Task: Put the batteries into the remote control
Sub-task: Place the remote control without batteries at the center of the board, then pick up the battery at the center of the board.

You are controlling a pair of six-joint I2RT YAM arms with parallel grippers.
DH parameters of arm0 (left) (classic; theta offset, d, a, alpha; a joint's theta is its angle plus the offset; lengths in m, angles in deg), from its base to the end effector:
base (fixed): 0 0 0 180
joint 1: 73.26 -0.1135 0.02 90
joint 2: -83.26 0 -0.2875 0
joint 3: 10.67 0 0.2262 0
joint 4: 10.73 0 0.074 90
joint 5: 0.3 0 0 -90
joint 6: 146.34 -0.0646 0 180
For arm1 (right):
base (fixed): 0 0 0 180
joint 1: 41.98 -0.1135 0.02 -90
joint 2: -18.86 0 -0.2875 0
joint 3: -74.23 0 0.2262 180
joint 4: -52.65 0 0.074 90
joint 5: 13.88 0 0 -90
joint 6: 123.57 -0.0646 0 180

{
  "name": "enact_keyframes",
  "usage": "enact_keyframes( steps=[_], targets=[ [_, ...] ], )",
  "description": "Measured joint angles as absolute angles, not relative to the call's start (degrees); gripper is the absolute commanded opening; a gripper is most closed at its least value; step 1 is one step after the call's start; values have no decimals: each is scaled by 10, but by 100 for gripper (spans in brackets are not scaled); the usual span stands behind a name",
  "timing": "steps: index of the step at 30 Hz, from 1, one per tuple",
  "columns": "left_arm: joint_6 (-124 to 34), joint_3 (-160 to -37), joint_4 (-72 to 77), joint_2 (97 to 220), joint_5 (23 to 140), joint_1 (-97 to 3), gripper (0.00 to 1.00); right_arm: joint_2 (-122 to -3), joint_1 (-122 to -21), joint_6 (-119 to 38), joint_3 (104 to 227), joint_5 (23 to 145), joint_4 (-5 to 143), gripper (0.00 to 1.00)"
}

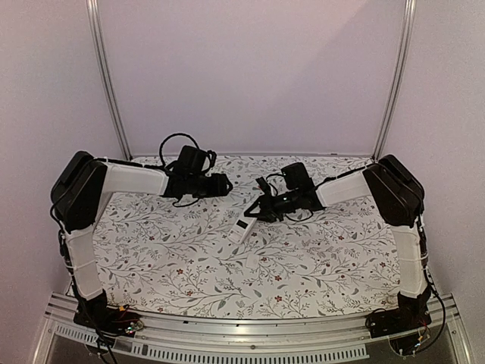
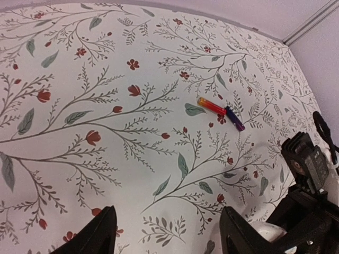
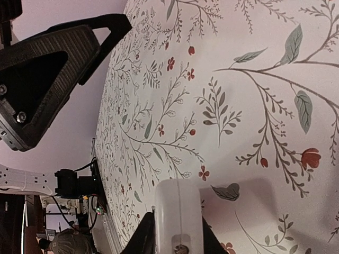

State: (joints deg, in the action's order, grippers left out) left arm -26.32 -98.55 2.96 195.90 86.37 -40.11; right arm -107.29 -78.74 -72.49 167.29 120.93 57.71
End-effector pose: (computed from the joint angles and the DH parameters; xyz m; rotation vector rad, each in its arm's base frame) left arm 0.3701 -0.2462 0.1980 0.0961 2.3225 -0.6454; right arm 0.3520 0.3198 0.1481 -0.4439 2.4540 1.5253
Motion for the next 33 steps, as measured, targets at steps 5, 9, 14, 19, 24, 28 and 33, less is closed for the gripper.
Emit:
enact_keyframes(
  steps=[5, 9, 14, 19, 24, 28, 33],
  targets=[
    [-263, -977, 27, 1957, 862, -406, 68, -1083, -795, -699, 1702, 1190, 643, 51],
    [-263, -973, 22, 1957, 862, -411, 68, -1083, -795, -657, 1723, 1146, 721, 55],
    [-263, -973, 18, 1957, 861, -414, 68, -1061, -796, -589, 1744, 1059, 832, 56],
    [-262, -965, 12, 1954, 859, -414, 68, -1018, -793, -528, 1747, 964, 919, 55],
    [-263, -962, 9, 1950, 857, -414, 68, -995, -774, -490, 1764, 896, 953, 53],
    [-264, -959, 8, 1942, 856, -414, 68, -998, -753, -467, 1801, 856, 964, 53],
    [-264, -958, 8, 1938, 856, -414, 68, -1029, -744, -442, 1860, 824, 965, 51]
  ],
)
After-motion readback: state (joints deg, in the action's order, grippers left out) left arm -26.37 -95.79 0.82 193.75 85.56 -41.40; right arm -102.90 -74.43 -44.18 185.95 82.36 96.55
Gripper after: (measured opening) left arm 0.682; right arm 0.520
